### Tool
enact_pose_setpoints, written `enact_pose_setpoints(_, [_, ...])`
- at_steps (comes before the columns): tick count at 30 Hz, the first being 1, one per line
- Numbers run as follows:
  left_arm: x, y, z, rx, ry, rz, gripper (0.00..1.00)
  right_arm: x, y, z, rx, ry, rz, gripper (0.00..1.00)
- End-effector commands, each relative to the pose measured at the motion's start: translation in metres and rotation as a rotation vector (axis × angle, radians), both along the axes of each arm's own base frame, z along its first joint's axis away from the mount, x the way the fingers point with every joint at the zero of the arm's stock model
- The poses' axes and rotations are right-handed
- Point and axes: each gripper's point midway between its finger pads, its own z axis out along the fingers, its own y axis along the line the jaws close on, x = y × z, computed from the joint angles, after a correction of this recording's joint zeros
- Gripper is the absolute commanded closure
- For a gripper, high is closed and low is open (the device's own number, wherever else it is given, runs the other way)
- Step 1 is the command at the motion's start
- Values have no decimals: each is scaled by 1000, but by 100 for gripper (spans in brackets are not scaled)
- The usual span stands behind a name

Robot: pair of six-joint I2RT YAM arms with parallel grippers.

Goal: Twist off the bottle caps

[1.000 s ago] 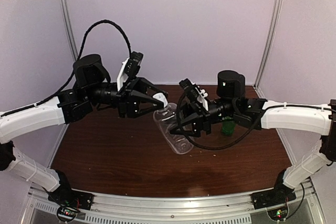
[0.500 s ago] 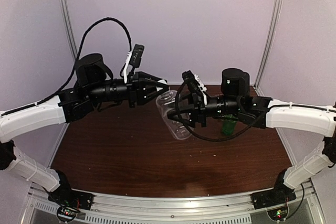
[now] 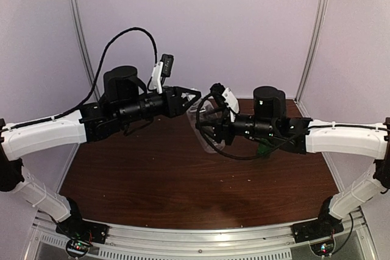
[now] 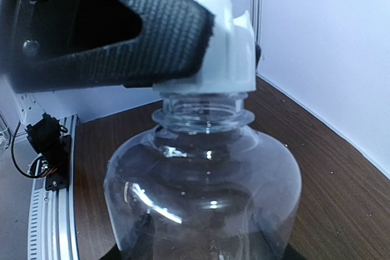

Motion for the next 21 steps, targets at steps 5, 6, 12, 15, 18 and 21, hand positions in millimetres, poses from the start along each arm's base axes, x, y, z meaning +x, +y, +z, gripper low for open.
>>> enact_pose_setpoints(5, [-9,8,20,-9,-122,-15,31,-3,-3,19,61,-36,9,57])
enact_pose_setpoints(6, [-11,10,23,-5,-145,-20,27,-6,-3,19,60,-31,25,57])
enact_pose_setpoints(12, [-42,18,38,44,-316,-153,10,-32,-2,20,45,-39,175,55])
enact_pose_setpoints(15, [-61,19,41,56,-375,-256,7,-48,-2,23,54,-31,272,54])
enact_pose_setpoints(18, [-81,20,44,51,-420,-364,7,-65,-1,29,70,-25,377,53])
enact_pose_setpoints(21, [-97,22,48,33,-457,-453,6,-86,0,36,88,-10,507,53])
